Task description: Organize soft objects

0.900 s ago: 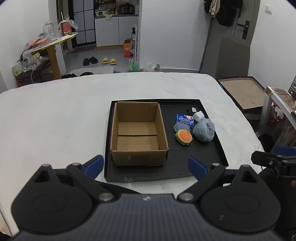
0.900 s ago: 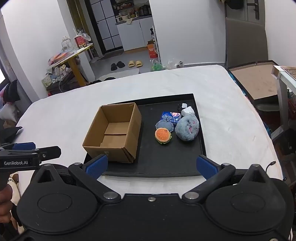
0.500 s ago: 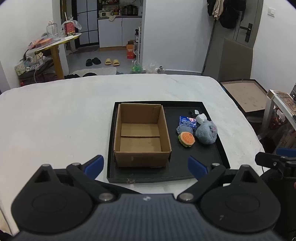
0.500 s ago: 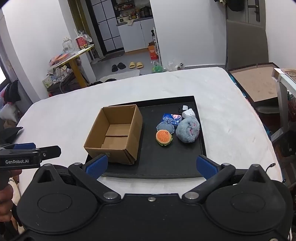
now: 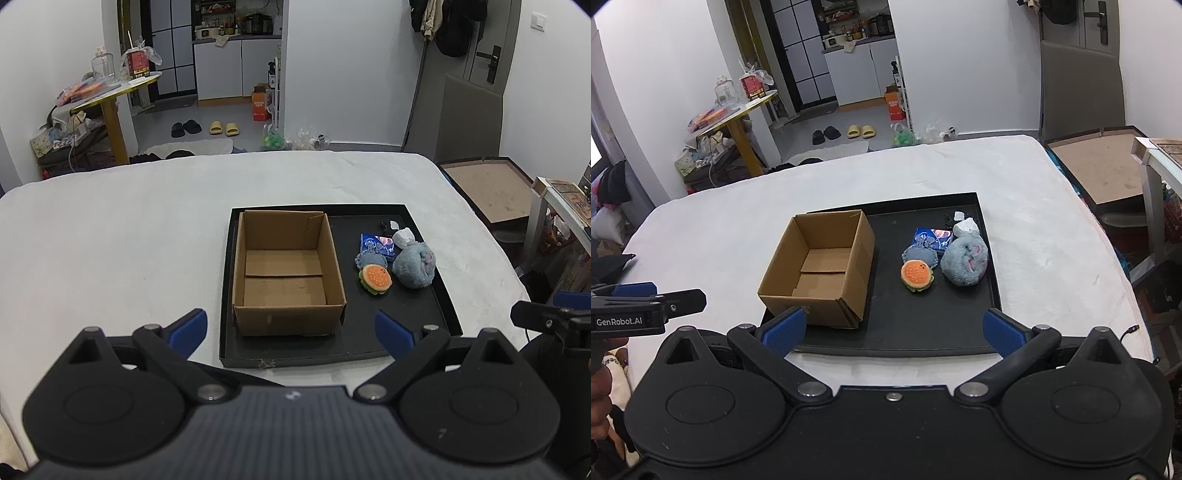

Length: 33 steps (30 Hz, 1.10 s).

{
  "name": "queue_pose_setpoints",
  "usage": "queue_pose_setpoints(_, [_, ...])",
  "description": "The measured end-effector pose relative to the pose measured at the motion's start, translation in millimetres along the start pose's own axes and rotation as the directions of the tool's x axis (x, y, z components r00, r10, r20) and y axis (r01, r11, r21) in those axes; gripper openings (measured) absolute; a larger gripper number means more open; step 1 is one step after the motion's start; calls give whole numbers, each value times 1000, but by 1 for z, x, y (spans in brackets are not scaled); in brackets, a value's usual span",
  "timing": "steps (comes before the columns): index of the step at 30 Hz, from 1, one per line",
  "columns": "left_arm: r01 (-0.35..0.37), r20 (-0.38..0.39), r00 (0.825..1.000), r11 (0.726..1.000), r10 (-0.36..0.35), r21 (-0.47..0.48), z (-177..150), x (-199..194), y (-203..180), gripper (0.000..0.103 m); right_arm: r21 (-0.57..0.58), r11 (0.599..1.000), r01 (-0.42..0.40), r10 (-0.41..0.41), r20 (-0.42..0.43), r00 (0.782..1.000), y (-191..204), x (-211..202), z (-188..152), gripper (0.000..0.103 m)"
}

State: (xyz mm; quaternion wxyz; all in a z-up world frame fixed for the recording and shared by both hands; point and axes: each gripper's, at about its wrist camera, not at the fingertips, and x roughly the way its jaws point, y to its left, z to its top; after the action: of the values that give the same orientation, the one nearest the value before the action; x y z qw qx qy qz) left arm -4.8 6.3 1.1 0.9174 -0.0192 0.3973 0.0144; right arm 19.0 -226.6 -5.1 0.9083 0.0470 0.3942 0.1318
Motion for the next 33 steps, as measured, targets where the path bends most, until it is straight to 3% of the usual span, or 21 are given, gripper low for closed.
queue_pose_setpoints(33, [0,5,1000,1000,0,-6,4,-3,9,97,-24,1000,17,-17,-2,1000,6,5,-2,103])
